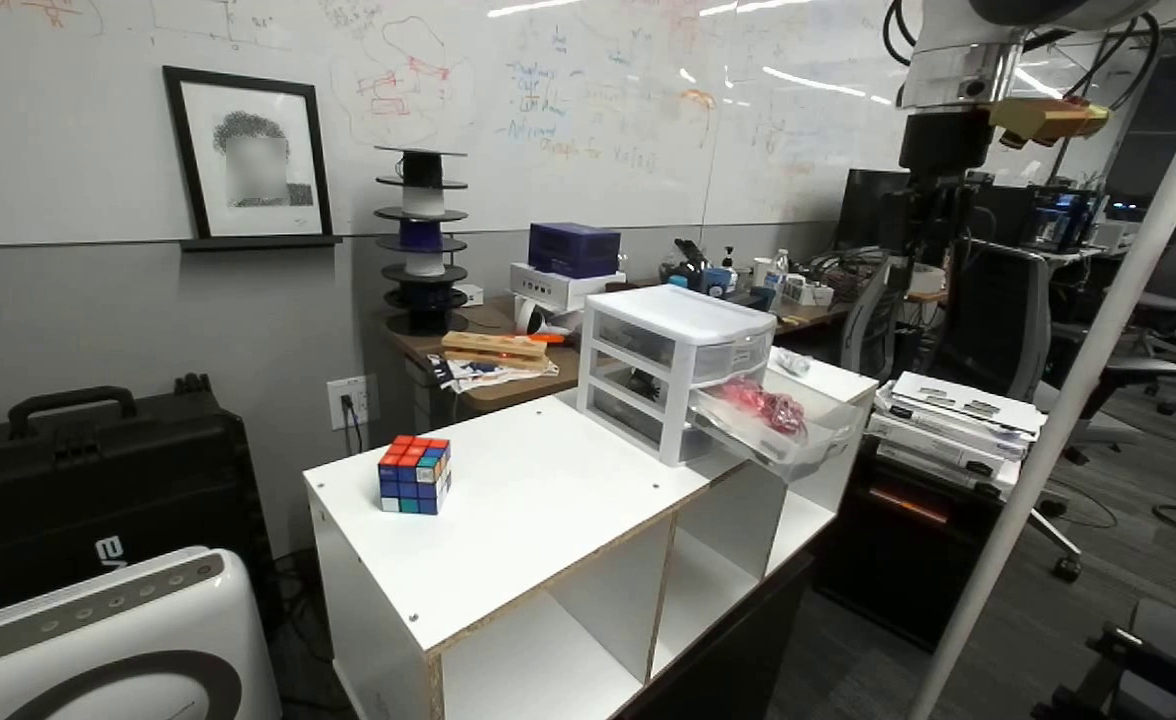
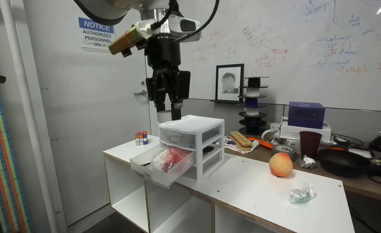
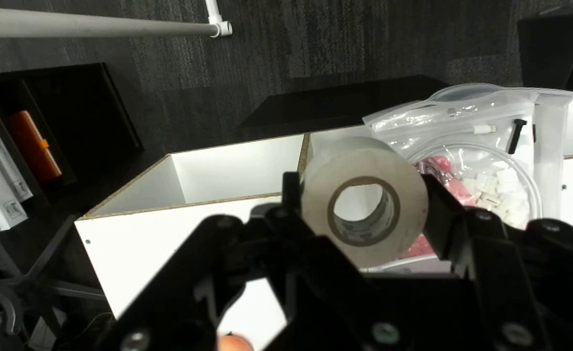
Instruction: Put the roll of tape and plastic bag on the table into the open drawer and then close the drawer
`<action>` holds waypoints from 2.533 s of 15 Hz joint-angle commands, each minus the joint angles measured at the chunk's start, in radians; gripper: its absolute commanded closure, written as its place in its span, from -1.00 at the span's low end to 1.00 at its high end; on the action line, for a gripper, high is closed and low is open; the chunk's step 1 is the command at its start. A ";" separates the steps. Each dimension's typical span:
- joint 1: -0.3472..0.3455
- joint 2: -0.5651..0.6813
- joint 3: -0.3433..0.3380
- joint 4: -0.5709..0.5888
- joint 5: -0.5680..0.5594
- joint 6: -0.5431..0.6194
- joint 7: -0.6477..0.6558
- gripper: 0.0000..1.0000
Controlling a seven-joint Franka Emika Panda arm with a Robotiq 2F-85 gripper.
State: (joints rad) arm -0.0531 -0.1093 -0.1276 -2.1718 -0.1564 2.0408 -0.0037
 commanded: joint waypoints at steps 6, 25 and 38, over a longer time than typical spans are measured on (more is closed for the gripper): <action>0.110 0.267 0.172 0.099 0.088 0.186 0.229 0.32; 0.096 0.256 0.116 0.005 0.026 0.201 0.259 0.32; 0.077 0.288 0.098 -0.004 0.035 0.217 0.233 -0.68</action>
State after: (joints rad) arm 0.0245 0.1783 -0.0302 -2.1782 -0.1215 2.2612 0.2302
